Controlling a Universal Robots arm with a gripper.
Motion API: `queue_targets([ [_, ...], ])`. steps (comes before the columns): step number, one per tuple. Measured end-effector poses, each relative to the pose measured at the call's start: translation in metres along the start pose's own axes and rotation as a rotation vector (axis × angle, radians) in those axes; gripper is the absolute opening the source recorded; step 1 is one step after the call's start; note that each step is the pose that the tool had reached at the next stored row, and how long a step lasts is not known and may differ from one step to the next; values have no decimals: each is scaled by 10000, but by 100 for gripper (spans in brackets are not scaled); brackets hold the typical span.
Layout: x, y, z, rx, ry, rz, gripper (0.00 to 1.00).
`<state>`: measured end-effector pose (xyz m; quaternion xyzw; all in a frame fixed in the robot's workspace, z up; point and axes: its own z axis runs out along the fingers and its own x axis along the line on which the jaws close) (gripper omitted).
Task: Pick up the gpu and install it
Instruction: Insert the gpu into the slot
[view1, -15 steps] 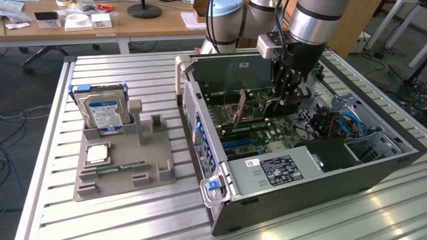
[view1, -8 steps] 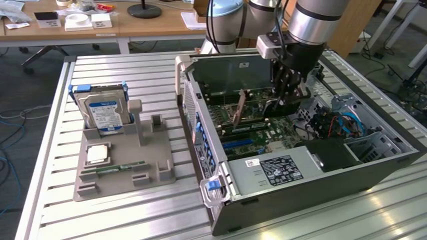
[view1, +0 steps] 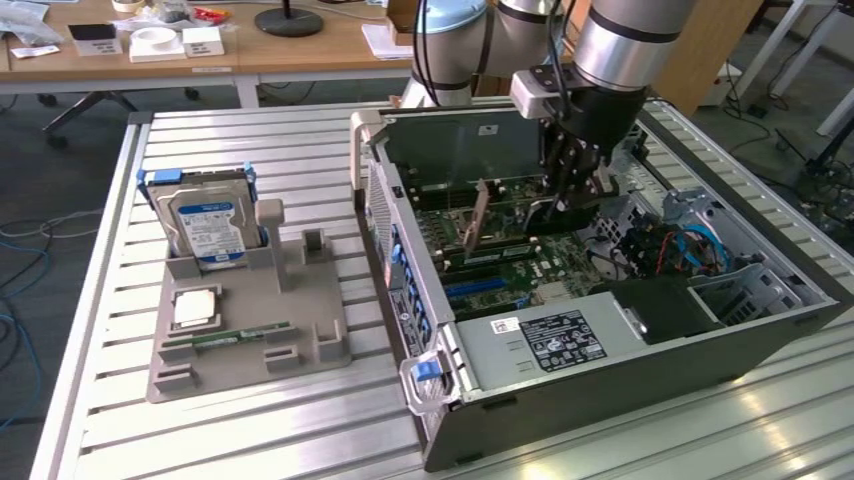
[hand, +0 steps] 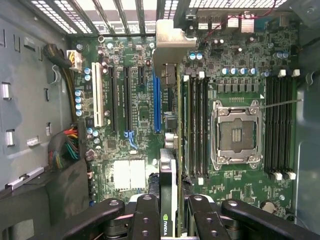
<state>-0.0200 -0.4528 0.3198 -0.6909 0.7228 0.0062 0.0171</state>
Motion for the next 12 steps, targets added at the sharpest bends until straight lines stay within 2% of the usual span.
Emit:
queue_targets([
  [5,3,74,8,0,0,1,27],
  [12,6,79,74,0,0,0,27],
])
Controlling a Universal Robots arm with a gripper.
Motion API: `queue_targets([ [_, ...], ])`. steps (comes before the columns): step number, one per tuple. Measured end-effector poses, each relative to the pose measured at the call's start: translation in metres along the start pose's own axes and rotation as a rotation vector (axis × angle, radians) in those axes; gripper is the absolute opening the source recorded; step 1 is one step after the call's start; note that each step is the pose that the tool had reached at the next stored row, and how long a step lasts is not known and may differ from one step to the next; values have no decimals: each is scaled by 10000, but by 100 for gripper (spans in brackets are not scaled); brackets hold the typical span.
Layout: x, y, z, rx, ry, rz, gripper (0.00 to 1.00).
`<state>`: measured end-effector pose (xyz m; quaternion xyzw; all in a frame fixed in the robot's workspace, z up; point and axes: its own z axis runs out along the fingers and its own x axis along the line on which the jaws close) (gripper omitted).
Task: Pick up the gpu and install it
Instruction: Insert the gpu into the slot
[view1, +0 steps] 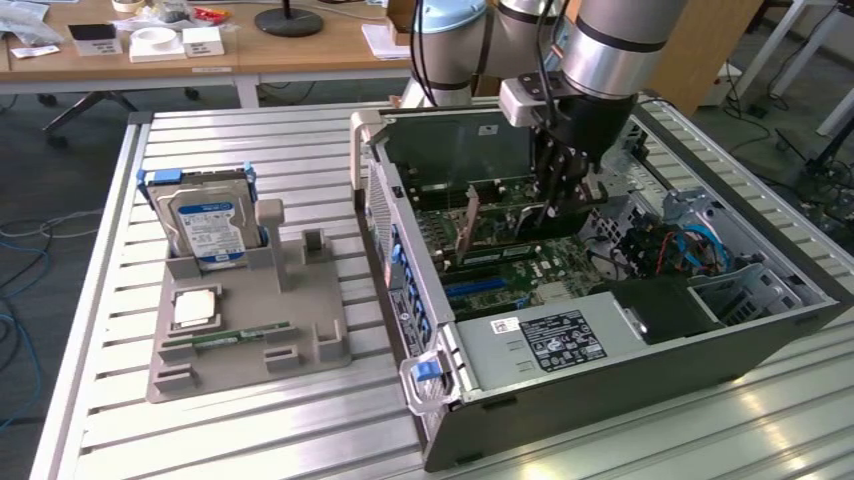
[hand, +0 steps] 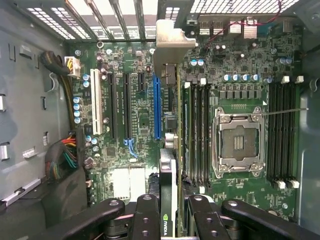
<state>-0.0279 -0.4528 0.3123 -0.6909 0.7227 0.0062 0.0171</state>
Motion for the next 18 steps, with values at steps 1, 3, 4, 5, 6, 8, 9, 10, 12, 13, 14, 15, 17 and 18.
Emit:
queue_targets([
  [1,0,0,0,-1,1,0,27],
  [3,0,0,0,0,0,0,27],
  [4,0,0,0,0,0,0,27],
  [5,0,0,0,0,0,0,27],
  [6,0,0,0,0,0,0,27],
  [8,0,0,0,0,0,0,27],
  [9,0,0,0,0,0,0,27],
  [10,0,0,0,0,0,0,27],
  [12,0,0,3,0,-2,0,27],
  [13,0,0,10,2,-6,0,27],
  [14,1,0,18,1,-3,0,27],
  [15,1,1,27,0,-1,1,27],
  [17,2,1,46,0,-2,0,27],
  [18,4,1,50,-1,-1,1,27],
])
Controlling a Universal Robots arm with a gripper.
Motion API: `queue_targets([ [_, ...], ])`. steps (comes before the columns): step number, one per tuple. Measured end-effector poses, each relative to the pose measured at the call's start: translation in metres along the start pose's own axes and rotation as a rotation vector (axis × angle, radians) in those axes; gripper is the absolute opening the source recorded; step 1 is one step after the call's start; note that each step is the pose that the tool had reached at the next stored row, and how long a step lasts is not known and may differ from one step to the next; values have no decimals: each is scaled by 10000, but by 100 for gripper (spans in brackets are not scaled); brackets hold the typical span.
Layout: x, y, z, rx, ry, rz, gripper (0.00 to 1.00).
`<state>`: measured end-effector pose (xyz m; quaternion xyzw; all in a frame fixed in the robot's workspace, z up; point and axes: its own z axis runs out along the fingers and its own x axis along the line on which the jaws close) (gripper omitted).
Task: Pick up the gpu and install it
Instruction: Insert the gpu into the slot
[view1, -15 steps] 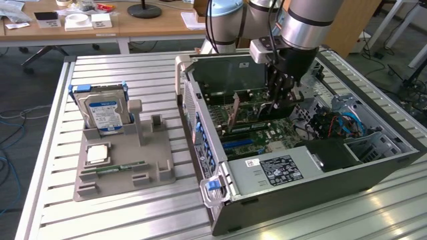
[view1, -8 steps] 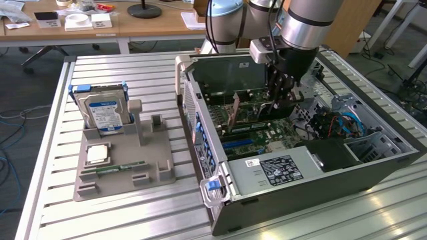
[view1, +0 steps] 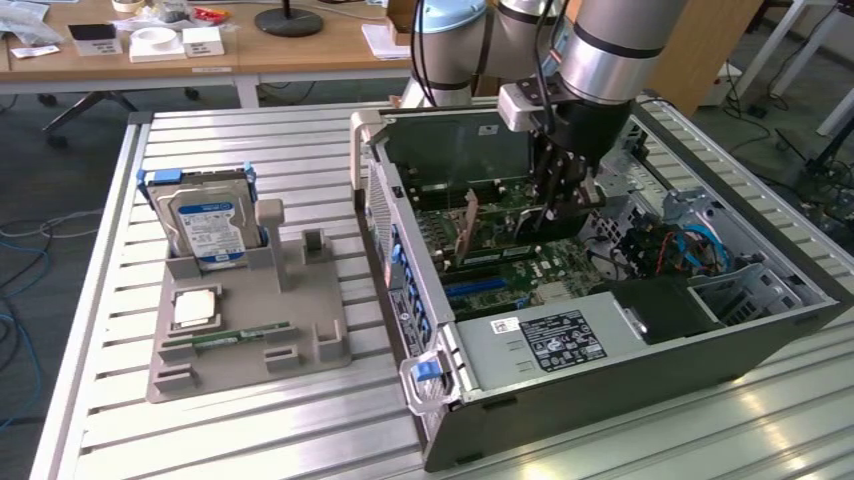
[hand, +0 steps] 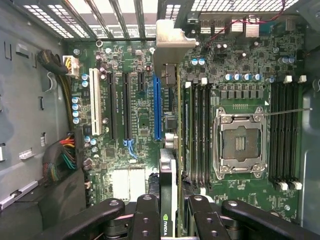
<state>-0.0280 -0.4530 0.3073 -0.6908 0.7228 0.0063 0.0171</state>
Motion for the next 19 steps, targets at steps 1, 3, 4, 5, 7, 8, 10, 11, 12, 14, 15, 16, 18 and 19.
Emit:
queue_targets([
  [1,2,0,2,0,0,0,27],
  [3,3,0,3,0,0,0,27],
  [4,3,-1,3,0,0,-1,27],
  [5,3,-1,3,0,0,-1,27],
  [7,3,0,3,0,0,-1,27],
  [8,6,-1,4,1,-3,-2,27],
  [10,20,-2,3,0,-2,-2,27],
  [11,23,-1,3,0,-1,0,27],
  [12,25,-1,3,1,-2,1,27],
  [14,29,3,10,0,-23,0,27],
  [15,33,6,15,-2,-41,-1,27],
  [16,37,8,21,-3,-61,-2,27],
  [18,46,12,33,-3,-101,0,27],
  [19,47,13,42,-2,-111,1,27],
])
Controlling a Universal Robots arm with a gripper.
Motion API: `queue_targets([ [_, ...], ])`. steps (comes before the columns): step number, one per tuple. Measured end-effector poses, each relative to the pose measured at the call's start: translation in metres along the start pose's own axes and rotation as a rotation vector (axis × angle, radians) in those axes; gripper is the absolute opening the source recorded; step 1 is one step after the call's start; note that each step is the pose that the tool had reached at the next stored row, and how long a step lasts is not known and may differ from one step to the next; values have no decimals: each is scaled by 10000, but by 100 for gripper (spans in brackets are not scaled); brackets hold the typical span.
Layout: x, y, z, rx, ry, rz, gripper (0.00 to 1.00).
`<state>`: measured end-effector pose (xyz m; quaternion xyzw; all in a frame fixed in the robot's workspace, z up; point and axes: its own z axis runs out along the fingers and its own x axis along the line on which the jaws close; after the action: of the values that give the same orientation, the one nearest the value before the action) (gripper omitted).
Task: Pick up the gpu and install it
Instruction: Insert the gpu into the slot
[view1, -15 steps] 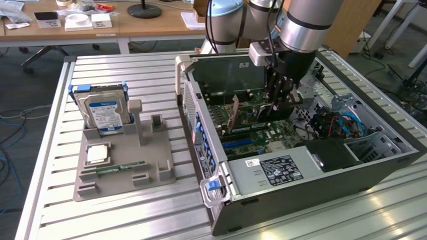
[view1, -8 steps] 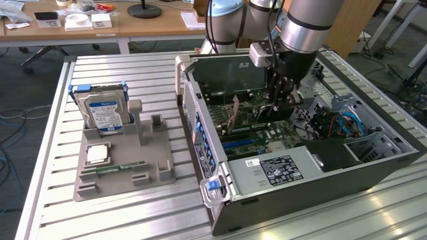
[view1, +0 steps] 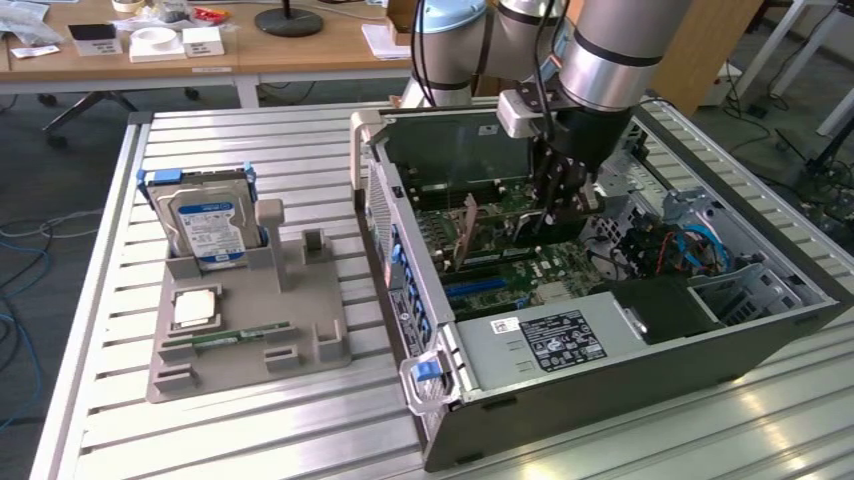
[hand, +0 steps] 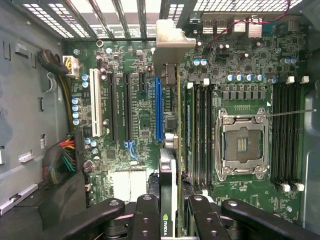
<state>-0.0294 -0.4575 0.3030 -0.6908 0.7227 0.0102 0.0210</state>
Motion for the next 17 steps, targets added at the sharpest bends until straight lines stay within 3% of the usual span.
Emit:
queue_targets([
  [5,1,1,3,-2,1,0,27],
  [9,2,24,14,-4,-111,1,27],
  [17,76,41,39,-6,-173,5,27],
])
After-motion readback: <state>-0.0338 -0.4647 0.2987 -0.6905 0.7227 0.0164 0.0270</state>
